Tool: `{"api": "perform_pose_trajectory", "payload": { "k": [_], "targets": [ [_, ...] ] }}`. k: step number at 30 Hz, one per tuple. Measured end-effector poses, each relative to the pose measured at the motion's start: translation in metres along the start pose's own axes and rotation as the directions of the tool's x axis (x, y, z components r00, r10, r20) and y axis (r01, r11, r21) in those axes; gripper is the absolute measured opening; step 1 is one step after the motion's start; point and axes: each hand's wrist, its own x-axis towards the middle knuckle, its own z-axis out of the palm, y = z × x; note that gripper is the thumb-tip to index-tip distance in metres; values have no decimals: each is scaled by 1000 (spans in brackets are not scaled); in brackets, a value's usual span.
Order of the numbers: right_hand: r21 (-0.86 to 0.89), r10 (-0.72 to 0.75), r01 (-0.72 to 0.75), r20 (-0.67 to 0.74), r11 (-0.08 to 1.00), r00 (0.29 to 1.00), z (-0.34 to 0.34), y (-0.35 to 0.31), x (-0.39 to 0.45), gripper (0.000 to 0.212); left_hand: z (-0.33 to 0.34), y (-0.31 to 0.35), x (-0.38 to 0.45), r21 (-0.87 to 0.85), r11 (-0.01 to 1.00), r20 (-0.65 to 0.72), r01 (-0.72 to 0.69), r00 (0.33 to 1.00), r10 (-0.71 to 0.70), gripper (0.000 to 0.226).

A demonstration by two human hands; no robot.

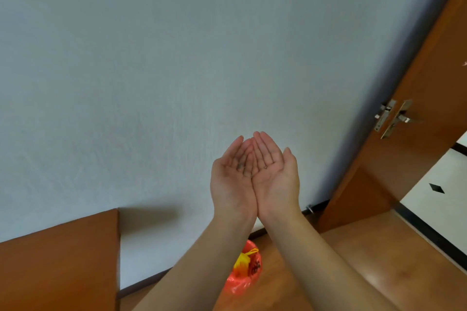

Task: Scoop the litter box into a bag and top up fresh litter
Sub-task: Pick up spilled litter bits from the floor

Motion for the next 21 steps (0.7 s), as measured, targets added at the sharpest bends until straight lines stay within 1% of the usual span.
{"api": "perform_pose_trajectory", "payload": {
  "k": [4, 8, 15, 21],
  "targets": [
    [16, 23, -23, 25, 1000, 999, -8, -6, 35, 53, 4, -11, 32, 17, 999, 4, -42, 999, 42, 42],
    [11, 80, -80, 25, 997, 997, -29, -11, 74, 57, 5, -33, 64, 40, 995, -5, -88, 996, 88, 42],
    [-11, 211, -211, 72, 977, 975, -82, -45, 168, 59, 20, -101, 141, 40, 979, -86, -198, 976, 201, 43],
    [-69, 265, -258, 142, 964, 954, -118, -61, 224, 68, 23, -143, 192, 39, 967, -113, -253, 960, 256, 46]
  ]
}}
